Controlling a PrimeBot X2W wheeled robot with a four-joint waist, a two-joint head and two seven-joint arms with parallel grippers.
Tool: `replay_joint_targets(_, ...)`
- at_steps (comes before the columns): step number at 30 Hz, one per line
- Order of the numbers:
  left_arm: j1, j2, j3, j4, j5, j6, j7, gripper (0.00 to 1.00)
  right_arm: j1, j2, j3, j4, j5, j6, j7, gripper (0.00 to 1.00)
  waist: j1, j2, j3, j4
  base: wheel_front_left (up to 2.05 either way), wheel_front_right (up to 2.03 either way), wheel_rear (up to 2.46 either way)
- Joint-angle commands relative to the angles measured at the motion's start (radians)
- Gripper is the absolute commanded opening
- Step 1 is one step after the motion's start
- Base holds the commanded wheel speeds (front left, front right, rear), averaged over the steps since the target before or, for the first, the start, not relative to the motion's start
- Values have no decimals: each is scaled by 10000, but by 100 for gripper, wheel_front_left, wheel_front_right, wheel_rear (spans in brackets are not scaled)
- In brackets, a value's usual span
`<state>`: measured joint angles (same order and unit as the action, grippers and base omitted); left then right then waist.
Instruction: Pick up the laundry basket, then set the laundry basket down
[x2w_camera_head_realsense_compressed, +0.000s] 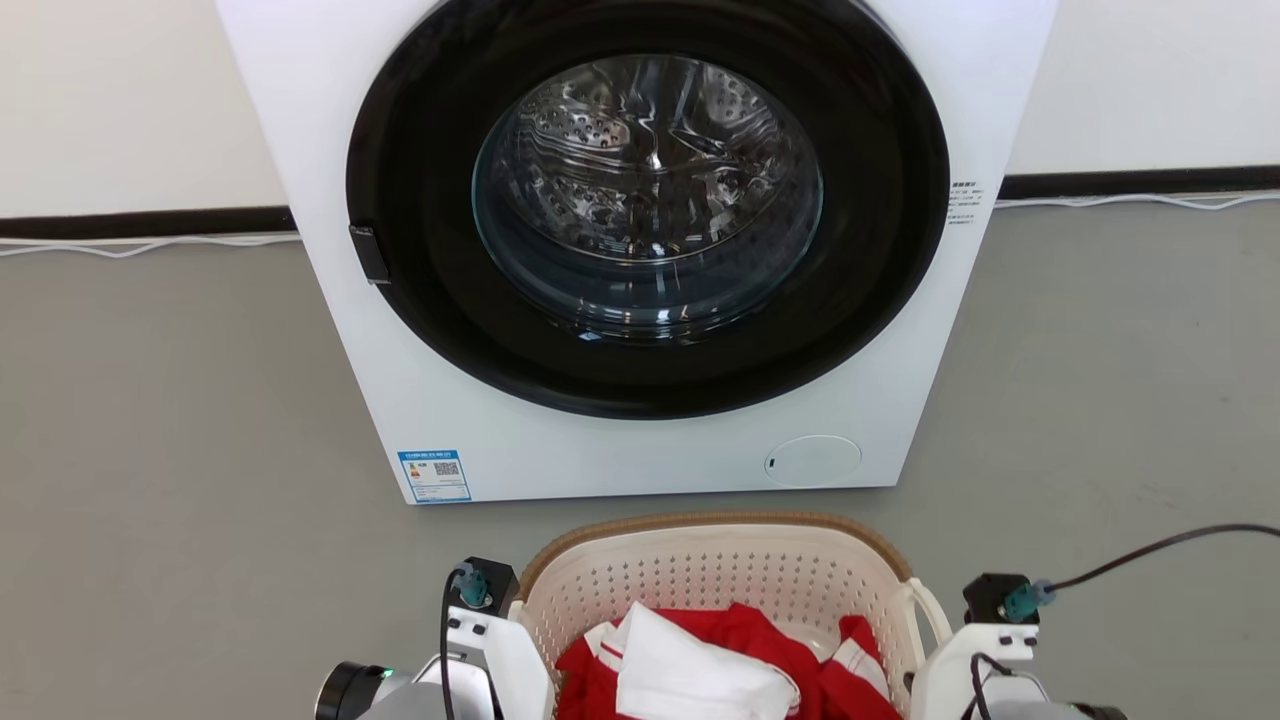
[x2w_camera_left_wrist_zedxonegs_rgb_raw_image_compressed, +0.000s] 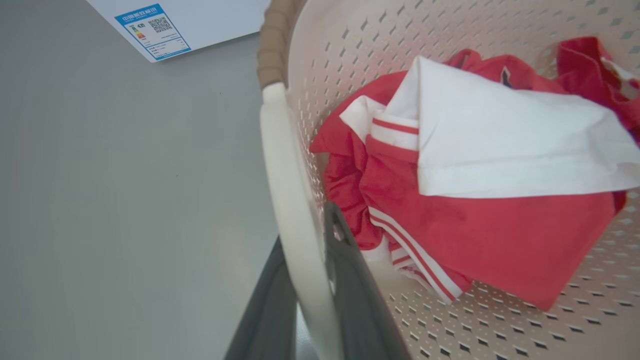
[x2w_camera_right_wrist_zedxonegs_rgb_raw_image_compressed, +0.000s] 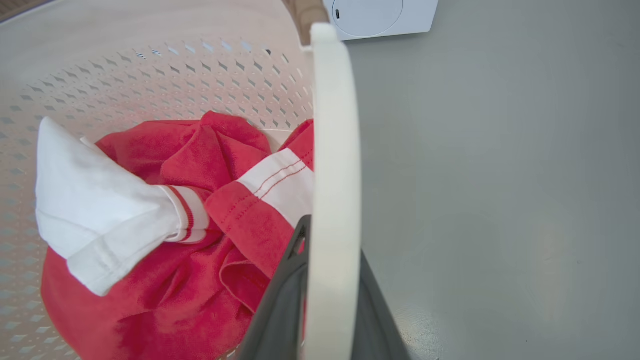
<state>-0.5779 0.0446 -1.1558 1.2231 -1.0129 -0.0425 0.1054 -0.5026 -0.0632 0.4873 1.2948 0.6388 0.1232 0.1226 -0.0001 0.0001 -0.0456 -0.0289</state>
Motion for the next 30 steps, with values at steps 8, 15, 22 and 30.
replay_joint_targets(8,-53,56,-175,-404,-85,62,147,0,31,129,737,-274,577,75,-147,0,1,-1,-137,9,0,0,0)
replay_joint_targets(15,-61,56,-278,-444,-201,81,126,0,-17,129,1214,-292,1025,75,-161,0,1,-1,-80,24,0,0,0)
replay_joint_targets(22,-114,56,-356,-327,-293,48,100,0,-90,130,1613,-265,1427,75,-200,0,1,-1,-98,31,0,0,0)
replay_joint_targets(30,-160,56,-435,-229,-382,5,59,0,-181,130,2009,-210,1805,75,-263,0,1,-1,-142,35,0,0,0)
